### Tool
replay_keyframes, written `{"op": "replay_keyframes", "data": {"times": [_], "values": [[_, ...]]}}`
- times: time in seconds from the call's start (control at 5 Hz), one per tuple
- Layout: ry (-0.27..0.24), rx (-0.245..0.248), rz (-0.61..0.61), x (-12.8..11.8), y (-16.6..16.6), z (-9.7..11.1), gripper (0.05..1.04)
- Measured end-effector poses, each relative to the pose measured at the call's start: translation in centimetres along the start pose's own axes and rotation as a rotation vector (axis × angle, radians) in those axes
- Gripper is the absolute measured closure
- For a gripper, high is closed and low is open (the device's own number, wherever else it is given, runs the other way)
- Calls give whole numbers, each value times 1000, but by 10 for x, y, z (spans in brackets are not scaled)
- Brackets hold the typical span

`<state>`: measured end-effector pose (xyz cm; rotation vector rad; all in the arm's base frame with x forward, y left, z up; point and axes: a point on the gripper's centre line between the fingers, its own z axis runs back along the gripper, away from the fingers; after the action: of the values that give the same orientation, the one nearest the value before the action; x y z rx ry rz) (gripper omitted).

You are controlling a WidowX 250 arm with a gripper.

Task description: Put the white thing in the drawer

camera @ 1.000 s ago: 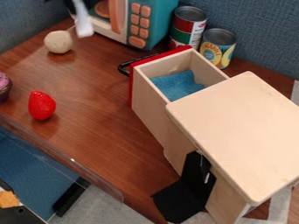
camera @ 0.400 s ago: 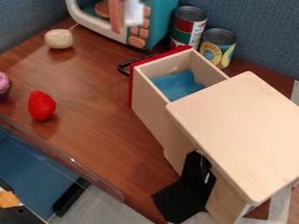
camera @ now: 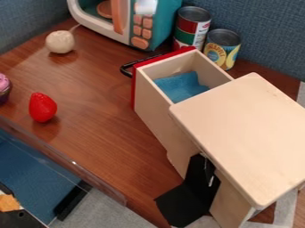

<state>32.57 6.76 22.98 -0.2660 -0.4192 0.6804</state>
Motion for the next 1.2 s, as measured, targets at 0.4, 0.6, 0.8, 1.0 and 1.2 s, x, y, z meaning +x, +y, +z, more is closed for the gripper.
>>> {"op": "replay_keyframes", "data": {"times": [0.4, 0.6, 0.8, 1.0, 1.2], "values": [[-2, 23, -115, -62, -20, -60, 745], [18, 40, -144, -83, -36, -92, 745], [-2, 69, -173, -101, -53, -128, 745], [-12, 87, -167, -103, -61, -150, 745], [-20, 93, -156, -101, -62, -156, 745]]}}
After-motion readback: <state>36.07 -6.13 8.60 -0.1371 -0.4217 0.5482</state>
